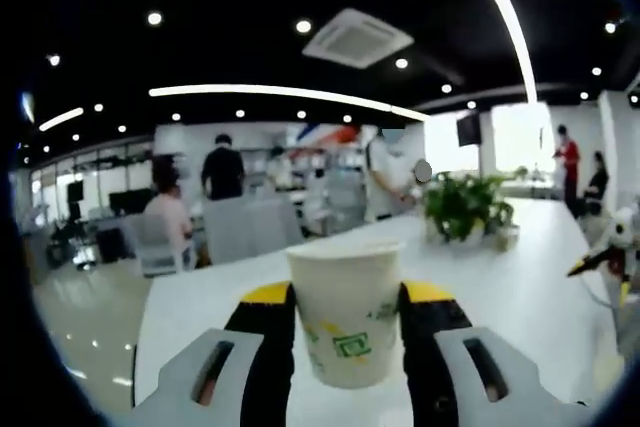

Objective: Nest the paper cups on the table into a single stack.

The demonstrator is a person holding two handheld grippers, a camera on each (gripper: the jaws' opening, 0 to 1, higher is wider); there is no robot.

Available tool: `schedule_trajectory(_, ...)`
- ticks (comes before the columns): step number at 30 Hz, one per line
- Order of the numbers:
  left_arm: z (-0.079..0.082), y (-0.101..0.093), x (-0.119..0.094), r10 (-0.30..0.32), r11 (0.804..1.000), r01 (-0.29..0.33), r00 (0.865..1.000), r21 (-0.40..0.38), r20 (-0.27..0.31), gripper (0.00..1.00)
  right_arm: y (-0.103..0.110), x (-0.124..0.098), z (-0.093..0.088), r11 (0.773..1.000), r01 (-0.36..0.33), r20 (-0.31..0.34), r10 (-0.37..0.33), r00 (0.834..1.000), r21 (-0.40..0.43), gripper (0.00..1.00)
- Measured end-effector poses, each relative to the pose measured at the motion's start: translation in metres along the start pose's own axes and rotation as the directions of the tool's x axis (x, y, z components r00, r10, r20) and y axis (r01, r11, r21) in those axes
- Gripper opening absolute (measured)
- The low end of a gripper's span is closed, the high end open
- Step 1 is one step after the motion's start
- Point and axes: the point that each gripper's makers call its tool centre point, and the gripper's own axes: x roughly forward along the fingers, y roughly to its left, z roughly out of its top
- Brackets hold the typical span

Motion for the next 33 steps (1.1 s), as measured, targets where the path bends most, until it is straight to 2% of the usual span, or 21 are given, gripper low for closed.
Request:
schedule_trajectory(11, 0.006, -0.021, -0.009, -0.018, 1.000, 0.018, 1.000, 0.000, 0.014, 0.40, 0.010, -0.004, 0.002, 1.000, -0.005, 0.002, 0.005, 1.000, -0.011, 1.00)
schedule_trajectory(19, 0.000, -0.041, -0.014, -0.048, 0.999, 0.048, 0.999, -0.012, 0.000, 0.40, 0.011, -0.006, 0.007, 1.000, -0.004, 0.005, 0.004, 1.000, -0.014, 1.00)
schedule_trajectory(33, -0.008, -0.070, -0.020, -0.074, 0.997, 0.074, 0.997, -0.024, 0.008, 0.40, 0.010, -0.011, 0.005, 1.000, -0.003, 0.009, 0.003, 1.000, -0.009, 1.00)
